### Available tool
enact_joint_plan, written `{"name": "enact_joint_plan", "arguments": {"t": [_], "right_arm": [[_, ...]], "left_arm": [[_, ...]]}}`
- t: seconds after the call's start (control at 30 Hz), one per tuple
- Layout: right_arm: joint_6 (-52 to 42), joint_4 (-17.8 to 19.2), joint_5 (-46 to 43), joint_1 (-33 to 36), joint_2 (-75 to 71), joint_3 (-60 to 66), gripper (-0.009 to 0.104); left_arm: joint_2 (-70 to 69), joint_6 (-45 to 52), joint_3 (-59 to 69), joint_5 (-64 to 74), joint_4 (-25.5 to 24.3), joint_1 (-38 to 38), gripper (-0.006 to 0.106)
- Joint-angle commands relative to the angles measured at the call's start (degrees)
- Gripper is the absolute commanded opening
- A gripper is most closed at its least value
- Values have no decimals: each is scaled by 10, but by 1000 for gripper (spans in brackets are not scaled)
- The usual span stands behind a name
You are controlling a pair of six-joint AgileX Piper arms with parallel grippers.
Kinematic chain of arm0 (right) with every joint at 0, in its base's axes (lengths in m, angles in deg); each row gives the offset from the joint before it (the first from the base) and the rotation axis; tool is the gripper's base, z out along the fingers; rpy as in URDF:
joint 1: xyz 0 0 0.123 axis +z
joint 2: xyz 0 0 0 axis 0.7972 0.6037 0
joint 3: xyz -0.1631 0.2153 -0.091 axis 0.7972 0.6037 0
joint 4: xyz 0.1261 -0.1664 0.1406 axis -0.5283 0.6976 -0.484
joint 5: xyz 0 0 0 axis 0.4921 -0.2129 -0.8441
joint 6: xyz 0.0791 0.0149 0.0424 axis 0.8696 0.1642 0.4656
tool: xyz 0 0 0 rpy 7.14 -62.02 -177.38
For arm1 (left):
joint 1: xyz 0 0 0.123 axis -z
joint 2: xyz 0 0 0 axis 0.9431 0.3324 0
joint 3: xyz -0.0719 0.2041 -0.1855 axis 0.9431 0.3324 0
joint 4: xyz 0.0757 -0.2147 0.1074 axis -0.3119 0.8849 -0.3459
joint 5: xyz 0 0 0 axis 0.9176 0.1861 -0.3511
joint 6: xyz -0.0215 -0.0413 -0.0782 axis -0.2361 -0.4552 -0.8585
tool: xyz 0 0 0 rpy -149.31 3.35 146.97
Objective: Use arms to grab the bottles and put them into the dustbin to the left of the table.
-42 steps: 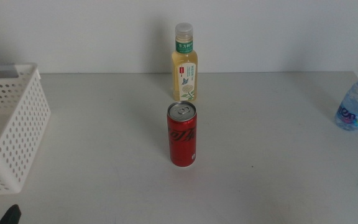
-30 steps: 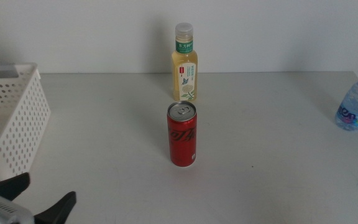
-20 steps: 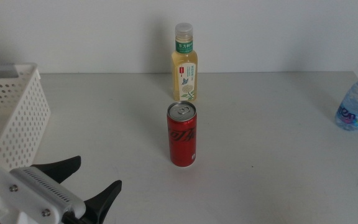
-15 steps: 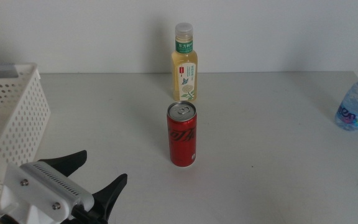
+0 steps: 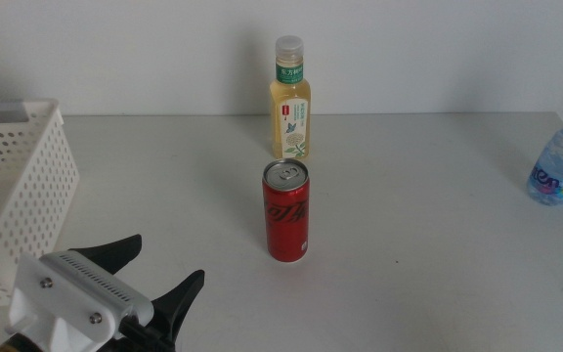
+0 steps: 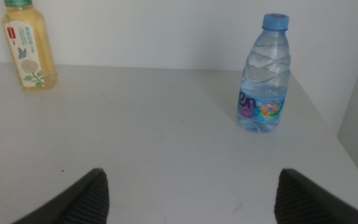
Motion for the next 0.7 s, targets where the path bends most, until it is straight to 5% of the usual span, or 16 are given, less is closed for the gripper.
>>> {"name": "enact_joint_plan", "arguments": {"t": [0.0,0.67], "right_arm": [[-5,3,-43,1,-8,-6,68],[-5,3,-43,1,-8,-6,68]], "left_arm": [[-3,-9,-16,-50,2,5,93],[242,-95,-149,-167,-53,4,93]]}}
